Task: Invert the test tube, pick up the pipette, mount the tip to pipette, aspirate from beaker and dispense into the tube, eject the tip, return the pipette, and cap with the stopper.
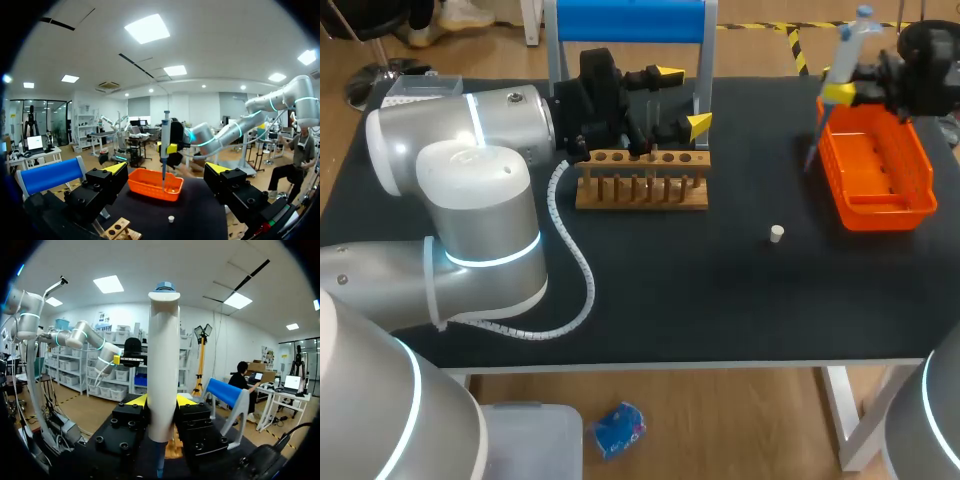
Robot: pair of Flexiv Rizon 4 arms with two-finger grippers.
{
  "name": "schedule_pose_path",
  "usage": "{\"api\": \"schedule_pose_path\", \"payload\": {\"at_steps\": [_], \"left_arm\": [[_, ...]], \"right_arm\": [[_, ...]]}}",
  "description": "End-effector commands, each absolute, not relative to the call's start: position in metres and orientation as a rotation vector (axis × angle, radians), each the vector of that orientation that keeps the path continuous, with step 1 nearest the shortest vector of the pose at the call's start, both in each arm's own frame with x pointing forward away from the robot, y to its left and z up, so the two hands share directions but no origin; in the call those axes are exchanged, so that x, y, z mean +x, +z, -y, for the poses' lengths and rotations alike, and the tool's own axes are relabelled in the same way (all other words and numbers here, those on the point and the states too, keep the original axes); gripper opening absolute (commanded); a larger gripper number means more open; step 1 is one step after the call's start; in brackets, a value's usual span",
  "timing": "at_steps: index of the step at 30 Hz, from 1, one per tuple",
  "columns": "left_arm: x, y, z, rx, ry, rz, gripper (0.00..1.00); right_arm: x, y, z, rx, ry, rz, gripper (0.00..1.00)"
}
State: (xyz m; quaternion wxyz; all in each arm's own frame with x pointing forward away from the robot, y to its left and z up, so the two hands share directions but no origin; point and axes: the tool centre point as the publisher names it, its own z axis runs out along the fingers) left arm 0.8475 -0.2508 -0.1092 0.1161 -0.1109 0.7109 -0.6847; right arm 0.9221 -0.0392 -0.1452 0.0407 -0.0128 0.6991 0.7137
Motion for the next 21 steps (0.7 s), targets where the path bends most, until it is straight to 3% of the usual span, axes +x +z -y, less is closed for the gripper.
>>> {"api": "schedule_pose_path", "payload": {"at_steps": [1, 14, 21], "left_arm": [[0.847, -0.112, 0.253, -0.328, -2.009, -2.068, 1.0], [0.847, -0.112, 0.253, -0.328, -2.009, -2.068, 1.0], [0.847, -0.112, 0.253, -0.328, -2.009, -2.068, 1.0]], "right_arm": [[0.922, -0.137, 0.074, -0.014, 2.164, -2.141, 0.0], [0.954, -0.146, 0.146, 0.051, 2.131, -2.086, 0.0], [0.958, -0.151, 0.153, 0.032, 2.1, -2.098, 0.0]]}}
